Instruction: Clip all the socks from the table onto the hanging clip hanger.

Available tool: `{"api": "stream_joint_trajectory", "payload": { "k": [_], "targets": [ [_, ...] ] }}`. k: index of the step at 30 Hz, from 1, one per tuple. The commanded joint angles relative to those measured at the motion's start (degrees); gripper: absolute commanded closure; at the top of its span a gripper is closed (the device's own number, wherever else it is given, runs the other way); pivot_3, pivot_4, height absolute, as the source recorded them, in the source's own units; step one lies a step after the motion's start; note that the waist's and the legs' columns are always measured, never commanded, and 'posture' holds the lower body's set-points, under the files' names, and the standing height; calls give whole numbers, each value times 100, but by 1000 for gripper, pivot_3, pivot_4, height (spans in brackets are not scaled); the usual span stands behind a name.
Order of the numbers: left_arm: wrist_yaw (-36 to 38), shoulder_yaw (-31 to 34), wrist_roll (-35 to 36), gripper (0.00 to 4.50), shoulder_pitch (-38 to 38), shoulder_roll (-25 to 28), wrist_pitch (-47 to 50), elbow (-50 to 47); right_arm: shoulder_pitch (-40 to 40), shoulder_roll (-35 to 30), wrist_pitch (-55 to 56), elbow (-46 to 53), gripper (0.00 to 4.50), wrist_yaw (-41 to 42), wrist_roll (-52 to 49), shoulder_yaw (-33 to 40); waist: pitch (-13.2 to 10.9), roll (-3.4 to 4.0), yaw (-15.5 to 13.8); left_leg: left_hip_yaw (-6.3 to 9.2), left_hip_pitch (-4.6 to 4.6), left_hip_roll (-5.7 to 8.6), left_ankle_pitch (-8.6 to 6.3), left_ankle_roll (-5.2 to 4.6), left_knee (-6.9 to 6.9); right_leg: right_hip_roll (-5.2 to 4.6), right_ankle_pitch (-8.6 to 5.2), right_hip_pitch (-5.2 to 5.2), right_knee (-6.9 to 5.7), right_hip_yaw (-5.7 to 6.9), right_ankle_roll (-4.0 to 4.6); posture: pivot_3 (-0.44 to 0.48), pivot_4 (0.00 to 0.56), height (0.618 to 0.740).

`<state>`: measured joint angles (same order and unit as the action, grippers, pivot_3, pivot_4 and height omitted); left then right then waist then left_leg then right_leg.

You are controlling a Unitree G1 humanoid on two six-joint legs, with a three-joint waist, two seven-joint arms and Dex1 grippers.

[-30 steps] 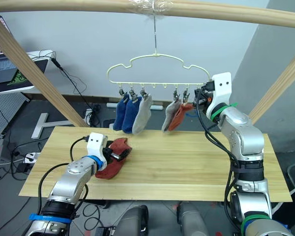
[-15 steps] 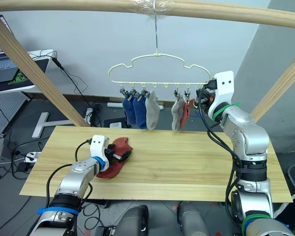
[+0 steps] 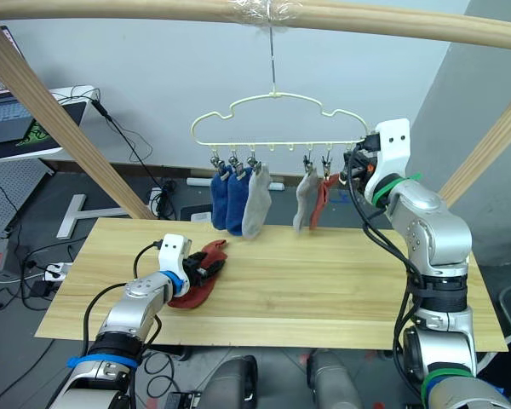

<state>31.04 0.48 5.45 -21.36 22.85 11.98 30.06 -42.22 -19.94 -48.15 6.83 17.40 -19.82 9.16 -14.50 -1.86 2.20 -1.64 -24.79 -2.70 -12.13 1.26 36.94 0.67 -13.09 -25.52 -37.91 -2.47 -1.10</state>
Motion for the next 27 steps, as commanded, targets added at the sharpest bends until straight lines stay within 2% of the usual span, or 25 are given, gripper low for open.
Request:
{"api": "stream_joint_trajectory", "payload": {
  "k": [1,6,11,14,18,22,27],
  "targets": [
    [75,36,85,2856,104,-92,-9,-105,-279,-132,8,-91,4500,72,-158,214,0,0,1,0,0,0,0,0,0,0,0,0,0,0,0,-61,246,740],
    [210,61,338,4415,219,-310,89,-585,-548,-99,-385,-250,4500,-5,-437,427,0,0,14,-1,0,0,0,0,-1,0,0,0,0,-1,0,-66,245,740],
    [291,100,544,4462,280,-500,193,-971,-689,-64,-742,-296,4500,-115,-650,581,0,0,34,0,-2,-1,0,0,-1,0,0,-1,1,-2,1,-71,245,740],
    [612,-360,855,4462,356,-921,204,-2225,-1067,55,-1958,-496,4500,-392,-1135,1094,0,0,50,0,-3,-2,0,0,-2,0,0,-2,-2,-3,1,-83,246,740],
    [480,-881,733,4462,173,-1376,248,-3061,-1517,356,-3164,-626,4500,-818,-1458,1787,0,0,48,-3,-6,8,0,0,3,-10,6,3,2,-6,8,-87,246,740],
    [123,-1228,494,4462,-179,-1786,217,-3324,-1662,528,-3721,-561,4500,-966,-1504,2004,0,0,105,1,-5,5,0,0,-1,-1,2,2,3,-7,1,-92,248,740],
    [-59,-1431,252,4462,-441,-1905,152,-3272,-1787,732,-3985,-548,4500,-1127,-1469,2269,0,0,139,5,-1,5,0,0,-2,19,1,1,-3,-5,0,-87,250,740]
  ]
}}
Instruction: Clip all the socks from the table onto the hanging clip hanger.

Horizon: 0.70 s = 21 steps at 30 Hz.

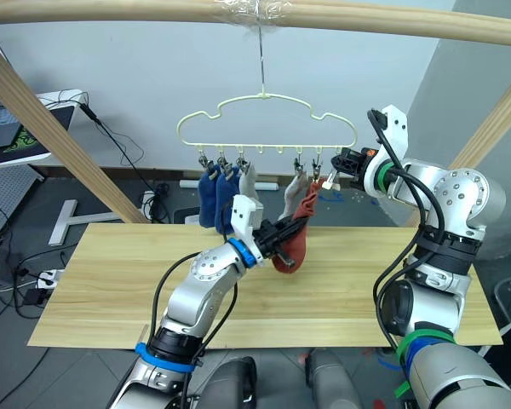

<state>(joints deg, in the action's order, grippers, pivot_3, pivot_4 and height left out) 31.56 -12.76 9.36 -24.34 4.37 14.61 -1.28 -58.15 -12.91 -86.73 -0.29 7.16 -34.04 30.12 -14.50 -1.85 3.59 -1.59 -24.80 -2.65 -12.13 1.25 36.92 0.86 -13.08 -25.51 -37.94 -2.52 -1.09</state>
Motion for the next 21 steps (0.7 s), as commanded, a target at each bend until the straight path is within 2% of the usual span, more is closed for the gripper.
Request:
{"api": "stream_joint_trajectory", "payload": {
  "k": [1,10,21],
  "targets": [
    [-140,-128,-179,4462,-183,-69,-116,-103,-221,56,-159,153,4500,-121,-39,215,0,0,1,2,0,0,0,0,0,1,0,0,-1,1,0,-87,250,740],
    [-434,-255,-697,4462,-606,-134,-677,472,-377,231,-289,140,4500,-240,-12,410,0,0,-4,-6,-5,0,0,-1,-2,-6,0,-1,11,-4,-1,-92,253,740],
    [-748,-261,-1010,4462,-932,-260,-1089,879,-392,353,-394,236,4500,-248,14,554,0,0,-3,-5,-5,-1,0,-1,-1,-5,-1,-2,9,-2,-1,-95,252,740]
  ]
}}
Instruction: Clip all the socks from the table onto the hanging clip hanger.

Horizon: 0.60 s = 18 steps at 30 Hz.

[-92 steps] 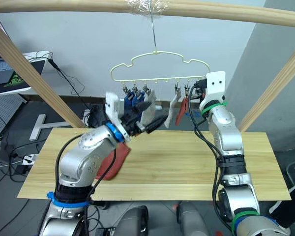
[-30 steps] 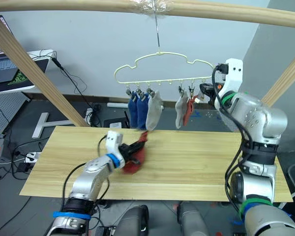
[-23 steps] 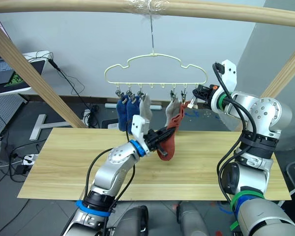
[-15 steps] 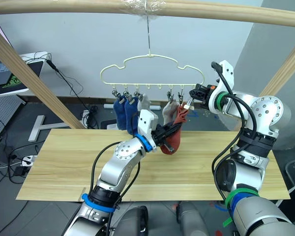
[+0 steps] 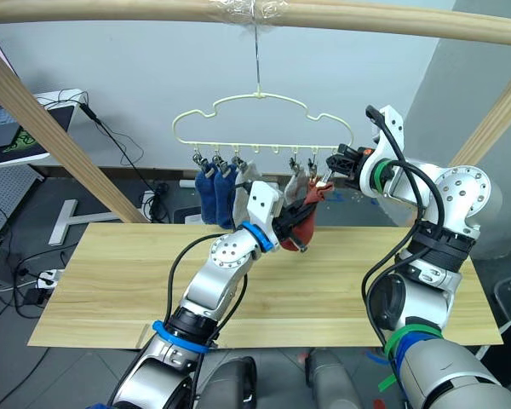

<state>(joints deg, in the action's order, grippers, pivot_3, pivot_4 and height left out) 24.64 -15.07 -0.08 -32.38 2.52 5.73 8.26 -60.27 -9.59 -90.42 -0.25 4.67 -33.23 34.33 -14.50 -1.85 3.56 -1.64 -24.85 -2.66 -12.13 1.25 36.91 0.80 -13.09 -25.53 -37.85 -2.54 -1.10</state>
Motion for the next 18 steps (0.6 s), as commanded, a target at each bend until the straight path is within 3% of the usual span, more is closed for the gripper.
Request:
{"api": "stream_joint_trajectory", "payload": {
  "k": [1,10,13,18],
  "targets": [
    [-35,-40,-59,4486,-128,-84,-212,-68,-203,53,-29,214,4248,-29,-53,209,0,0,1,0,0,0,0,0,0,0,0,0,1,0,0,-95,252,740],
    [46,-34,40,4500,-112,-124,-229,-54,-304,159,-125,203,1051,-77,-25,493,0,0,4,0,0,0,0,0,-3,1,0,-1,1,1,0,-99,241,740],
    [199,60,453,4500,-71,-329,-2,-166,-234,19,39,241,47,67,-77,382,0,0,6,0,0,0,0,0,-3,1,0,-1,0,1,0,-97,239,740],
    [334,237,1113,4500,41,-702,677,-379,126,-412,588,406,47,366,-19,-160,0,0,12,0,-5,4,0,0,-3,-1,0,0,10,2,-1,-99,233,740]
  ]
}}
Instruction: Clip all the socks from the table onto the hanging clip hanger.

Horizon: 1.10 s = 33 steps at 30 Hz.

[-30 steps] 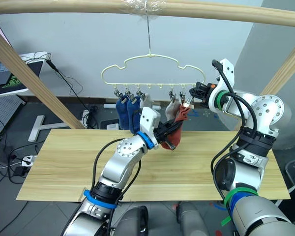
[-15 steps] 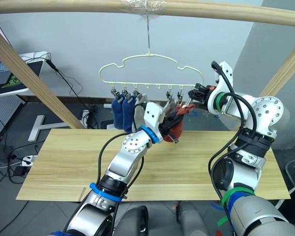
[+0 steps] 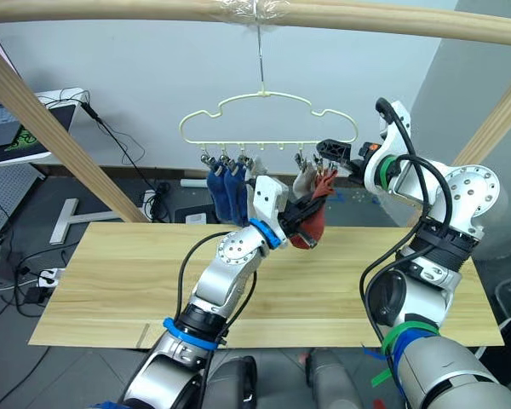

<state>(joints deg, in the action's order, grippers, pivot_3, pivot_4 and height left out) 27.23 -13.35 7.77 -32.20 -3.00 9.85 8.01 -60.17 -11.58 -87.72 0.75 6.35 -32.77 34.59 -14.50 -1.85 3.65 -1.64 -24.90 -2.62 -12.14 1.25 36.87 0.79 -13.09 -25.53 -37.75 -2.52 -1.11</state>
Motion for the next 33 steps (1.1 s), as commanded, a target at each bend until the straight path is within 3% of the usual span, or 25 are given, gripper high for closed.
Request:
{"api": "stream_joint_trajectory", "payload": {
  "k": [1,3,6,11,18,20,22,25,28,33],
  "targets": [
    [62,80,371,4500,29,-182,331,-382,155,-257,399,310,47,206,-69,-188,0,0,6,0,0,2,0,0,0,0,0,0,0,0,0,-99,233,740],
    [33,85,412,4500,44,-194,415,-435,206,-298,512,317,47,205,-86,-198,0,0,11,0,0,3,0,0,0,2,0,0,-1,-1,0,-104,234,740],
    [67,147,702,3767,103,-289,692,-481,347,-380,544,469,0,241,-156,-210,0,0,23,0,3,3,0,0,1,5,0,0,-7,-1,0,-111,234,740],
    [172,228,939,2253,281,-236,999,-486,589,-420,580,800,0,319,-230,-317,0,0,102,1,3,3,0,0,1,9,0,-1,-7,0,0,-115,234,740],
    [246,307,853,89,639,360,1123,-806,1206,-780,285,1338,0,675,-571,-296,0,0,113,4,4,2,0,0,1,9,0,0,-9,0,0,-100,243,740],
    [284,370,818,40,748,593,1125,-916,1513,-1057,432,1499,0,909,-606,-569,0,0,113,2,4,1,0,0,3,8,0,0,-8,-4,0,-100,243,740],
    [444,642,830,40,992,1130,1160,-1065,2260,-1690,1039,1867,0,1545,-462,-1350,0,0,104,8,4,1,0,0,2,5,-1,5,-2,1,-1,-96,247,740],
    [607,1027,949,40,1232,1765,1232,-1231,2909,-2237,1925,2016,0,2061,-193,-1907,0,0,135,5,9,-1,0,0,-5,8,-1,3,2,0,-1,-96,247,740],
    [918,1890,1254,40,1614,2730,1455,-1449,3606,-2905,2824,2168,0,2861,5,-2208,-2,-2,144,0,12,-3,0,0,-2,11,-1,-2,-8,-3,-1,-65,248,740],
    [1105,2422,1346,40,1953,3490,1472,-1461,3902,-3189,3447,2097,0,3276,2,-2246,-4,-3,113,5,19,-10,0,1,3,10,-2,1,-13,2,1,-48,243,740]
  ]
}}
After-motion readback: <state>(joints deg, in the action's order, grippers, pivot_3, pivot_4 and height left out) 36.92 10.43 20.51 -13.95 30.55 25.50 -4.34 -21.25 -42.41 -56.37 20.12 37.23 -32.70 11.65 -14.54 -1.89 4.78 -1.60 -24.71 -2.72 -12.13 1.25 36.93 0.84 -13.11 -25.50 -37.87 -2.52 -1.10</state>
